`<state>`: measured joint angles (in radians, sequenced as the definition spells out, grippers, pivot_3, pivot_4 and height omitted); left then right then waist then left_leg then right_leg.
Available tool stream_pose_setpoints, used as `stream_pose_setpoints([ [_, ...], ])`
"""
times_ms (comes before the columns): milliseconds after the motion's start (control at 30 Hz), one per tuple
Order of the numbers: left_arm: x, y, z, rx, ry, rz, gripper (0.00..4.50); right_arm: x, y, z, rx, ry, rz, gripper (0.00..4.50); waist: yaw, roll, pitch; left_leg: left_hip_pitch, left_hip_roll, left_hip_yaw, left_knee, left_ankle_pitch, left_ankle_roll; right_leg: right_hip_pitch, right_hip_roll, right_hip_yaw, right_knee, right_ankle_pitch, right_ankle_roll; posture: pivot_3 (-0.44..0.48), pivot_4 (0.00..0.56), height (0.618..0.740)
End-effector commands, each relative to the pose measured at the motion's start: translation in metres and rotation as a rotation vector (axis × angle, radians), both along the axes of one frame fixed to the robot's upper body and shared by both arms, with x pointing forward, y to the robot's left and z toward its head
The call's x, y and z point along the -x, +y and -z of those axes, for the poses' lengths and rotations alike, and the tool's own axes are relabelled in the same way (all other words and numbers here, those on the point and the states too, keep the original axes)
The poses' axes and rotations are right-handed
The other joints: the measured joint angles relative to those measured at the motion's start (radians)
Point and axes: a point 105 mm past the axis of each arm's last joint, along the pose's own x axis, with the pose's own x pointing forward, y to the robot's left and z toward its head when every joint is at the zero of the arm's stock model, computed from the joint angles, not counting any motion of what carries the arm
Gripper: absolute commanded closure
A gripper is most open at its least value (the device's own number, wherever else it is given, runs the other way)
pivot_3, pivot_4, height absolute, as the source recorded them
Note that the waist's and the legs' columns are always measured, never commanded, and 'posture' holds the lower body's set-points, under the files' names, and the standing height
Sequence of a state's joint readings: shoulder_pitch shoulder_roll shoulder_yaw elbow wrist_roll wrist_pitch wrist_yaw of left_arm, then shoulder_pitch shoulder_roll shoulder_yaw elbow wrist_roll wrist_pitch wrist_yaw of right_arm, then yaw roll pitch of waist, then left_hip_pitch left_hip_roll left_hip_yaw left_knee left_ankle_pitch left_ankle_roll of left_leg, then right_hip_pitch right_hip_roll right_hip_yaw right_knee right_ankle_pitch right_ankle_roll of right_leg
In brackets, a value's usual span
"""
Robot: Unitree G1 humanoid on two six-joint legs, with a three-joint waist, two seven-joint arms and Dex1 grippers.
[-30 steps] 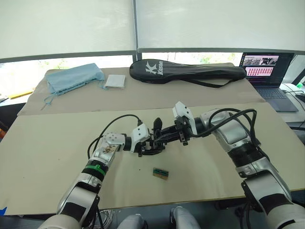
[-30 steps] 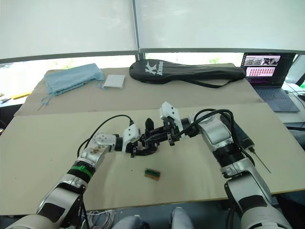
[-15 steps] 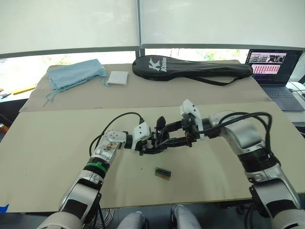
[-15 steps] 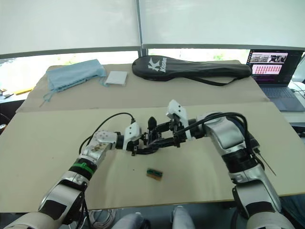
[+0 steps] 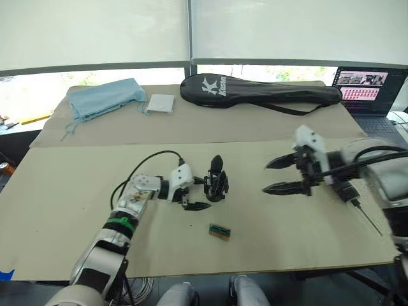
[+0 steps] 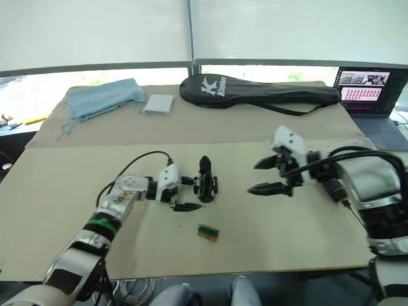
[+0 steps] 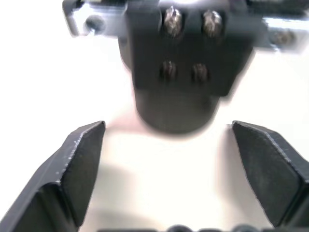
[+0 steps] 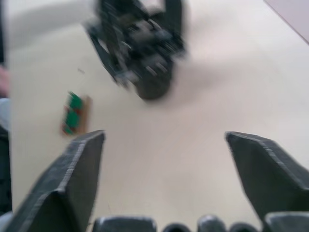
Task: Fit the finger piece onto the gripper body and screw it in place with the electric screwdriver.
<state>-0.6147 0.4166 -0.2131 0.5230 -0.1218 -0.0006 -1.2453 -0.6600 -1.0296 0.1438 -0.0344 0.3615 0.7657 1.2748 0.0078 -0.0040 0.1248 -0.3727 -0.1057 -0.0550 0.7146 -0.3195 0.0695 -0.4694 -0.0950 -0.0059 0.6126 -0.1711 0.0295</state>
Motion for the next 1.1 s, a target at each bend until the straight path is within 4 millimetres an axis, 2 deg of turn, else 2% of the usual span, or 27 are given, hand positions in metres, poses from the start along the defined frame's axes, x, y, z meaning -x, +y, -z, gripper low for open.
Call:
stream_pose_setpoints([
  [33,0.017,0.011,-0.049,0.091,-0.019,0.030,0.00,-0.017,-0.061,-0.009,0.114,-0.025,0.336,0.03,0.001,0.000,0.001,0.000,0.000,0.000,0.000,0.000,0.000,0.000,0.000,0.002,0.000,0.000,0.000,0.000,0.150,0.736],
  [167,0.050,0.019,-0.103,0.141,-0.016,0.086,0.00,-0.024,-0.137,-0.001,0.271,-0.047,0.662,0.03,0.004,0.001,0.002,-0.001,0.000,0.000,0.000,0.000,0.000,0.000,0.000,0.003,-0.001,0.000,0.000,0.000,0.150,0.736],
  [200,0.059,0.019,-0.116,0.146,-0.016,0.106,0.00,-0.024,-0.150,0.002,0.287,-0.031,0.727,0.03,0.007,0.001,0.002,-0.001,0.000,0.000,0.000,0.000,0.000,0.000,0.000,0.003,0.000,0.000,0.000,0.000,0.150,0.736],
  [267,0.075,0.020,-0.136,0.145,-0.006,0.147,0.00,-0.024,-0.167,0.008,0.315,-0.019,0.793,0.03,0.005,0.001,0.003,-0.001,0.000,0.001,-0.001,0.000,0.000,0.000,-0.001,0.003,-0.001,0.000,0.000,0.000,0.150,0.736],
  [333,0.087,0.018,-0.154,0.143,-0.009,0.183,0.00,-0.028,-0.175,0.013,0.342,-0.018,0.807,0.03,0.002,0.002,0.003,-0.001,-0.001,0.001,-0.001,0.000,0.000,0.000,-0.001,0.003,-0.001,0.000,0.000,0.000,0.150,0.736],
  [400,0.096,0.016,-0.169,0.142,-0.029,0.210,0.00,-0.031,-0.177,0.021,0.337,0.011,0.823,0.03,-0.002,0.002,0.003,0.000,0.000,0.002,-0.001,0.000,0.000,0.000,0.000,0.003,-0.001,0.000,0.000,0.000,0.150,0.736],
  [533,0.103,0.010,-0.200,0.184,-0.071,0.233,0.00,-0.036,-0.166,0.039,0.298,0.126,0.808,0.03,-0.018,0.002,0.004,0.003,0.000,0.002,-0.001,0.001,-0.001,0.003,0.001,0.004,-0.001,0.000,0.000,0.000,0.150,0.736],
  [700,0.102,0.007,-0.207,0.193,-0.094,0.224,0.00,-0.042,-0.161,0.046,0.275,0.175,0.812,0.03,-0.020,0.002,0.004,0.006,0.000,0.001,-0.002,0.001,-0.001,0.006,0.001,0.004,-0.002,0.000,0.000,0.000,0.150,0.736],
  [833,0.099,0.005,-0.203,0.173,-0.113,0.219,0.00,-0.043,-0.154,0.049,0.238,0.246,0.828,1.20,-0.020,0.003,0.004,0.006,-0.001,0.001,-0.002,0.001,-0.001,0.006,0.001,0.004,-0.002,0.000,0.000,0.000,0.150,0.736],
  [967,0.097,0.005,-0.196,0.132,-0.126,0.223,0.00,-0.042,-0.141,0.034,0.214,0.273,0.718,2.56,-0.021,0.004,0.005,0.005,0.000,0.001,-0.002,0.001,-0.001,0.005,0.001,0.003,-0.002,0.000,0.000,0.000,0.150,0.736],
  [1000,0.097,0.005,-0.192,0.115,-0.129,0.228,0.00,-0.039,-0.134,0.028,0.210,0.282,0.646,2.70,-0.021,0.005,0.006,0.005,0.000,0.001,-0.002,0.001,-0.001,0.005,0.001,0.003,-0.002,0.000,0.000,0.000,0.150,0.736],
  [1100,0.097,0.006,-0.183,0.071,-0.137,0.247,0.00,-0.024,-0.117,0.020,0.267,0.296,0.413,2.70,-0.020,0.011,0.010,0.004,-0.001,0.001,-0.002,0.001,-0.001,0.004,0.001,0.004,-0.001,0.000,0.000,0.000,0.150,0.736],
])
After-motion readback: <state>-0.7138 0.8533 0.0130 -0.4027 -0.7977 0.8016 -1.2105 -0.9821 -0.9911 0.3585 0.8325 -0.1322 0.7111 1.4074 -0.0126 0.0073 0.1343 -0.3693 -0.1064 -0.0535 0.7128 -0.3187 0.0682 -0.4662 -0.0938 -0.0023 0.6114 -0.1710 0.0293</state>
